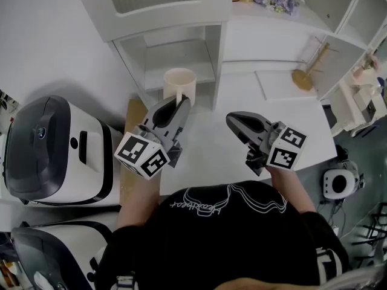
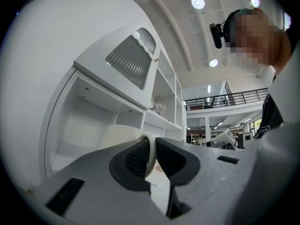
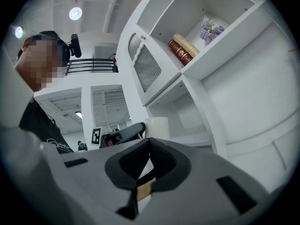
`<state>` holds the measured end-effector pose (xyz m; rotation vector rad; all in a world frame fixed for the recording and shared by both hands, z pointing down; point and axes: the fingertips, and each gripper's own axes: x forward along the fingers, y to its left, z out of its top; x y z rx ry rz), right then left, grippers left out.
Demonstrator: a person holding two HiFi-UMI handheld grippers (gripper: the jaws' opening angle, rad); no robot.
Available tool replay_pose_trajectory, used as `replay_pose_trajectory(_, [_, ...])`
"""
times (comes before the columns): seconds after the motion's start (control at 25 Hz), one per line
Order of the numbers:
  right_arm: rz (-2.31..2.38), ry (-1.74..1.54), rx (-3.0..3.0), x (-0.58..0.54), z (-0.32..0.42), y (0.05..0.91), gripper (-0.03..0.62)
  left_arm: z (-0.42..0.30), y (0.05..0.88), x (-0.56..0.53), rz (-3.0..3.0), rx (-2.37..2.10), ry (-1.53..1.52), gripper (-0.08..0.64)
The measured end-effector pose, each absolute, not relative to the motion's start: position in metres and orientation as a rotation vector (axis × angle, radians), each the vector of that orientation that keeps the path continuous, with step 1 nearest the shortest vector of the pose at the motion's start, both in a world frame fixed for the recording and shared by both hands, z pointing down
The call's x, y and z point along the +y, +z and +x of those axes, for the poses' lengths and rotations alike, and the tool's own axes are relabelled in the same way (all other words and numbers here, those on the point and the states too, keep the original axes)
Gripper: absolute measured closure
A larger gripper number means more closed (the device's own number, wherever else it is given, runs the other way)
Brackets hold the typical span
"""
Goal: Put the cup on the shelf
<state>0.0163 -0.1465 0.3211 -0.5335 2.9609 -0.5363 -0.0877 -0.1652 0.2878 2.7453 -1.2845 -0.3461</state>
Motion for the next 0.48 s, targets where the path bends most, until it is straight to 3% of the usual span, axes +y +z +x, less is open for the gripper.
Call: replay_pose_trajectory(0.48, [-0.570, -0.602, 2.951, -0.171, 0.013, 0.336, 0.586, -0.119, 0.293, -0.224, 2.706, -1.364, -0.409, 0.520])
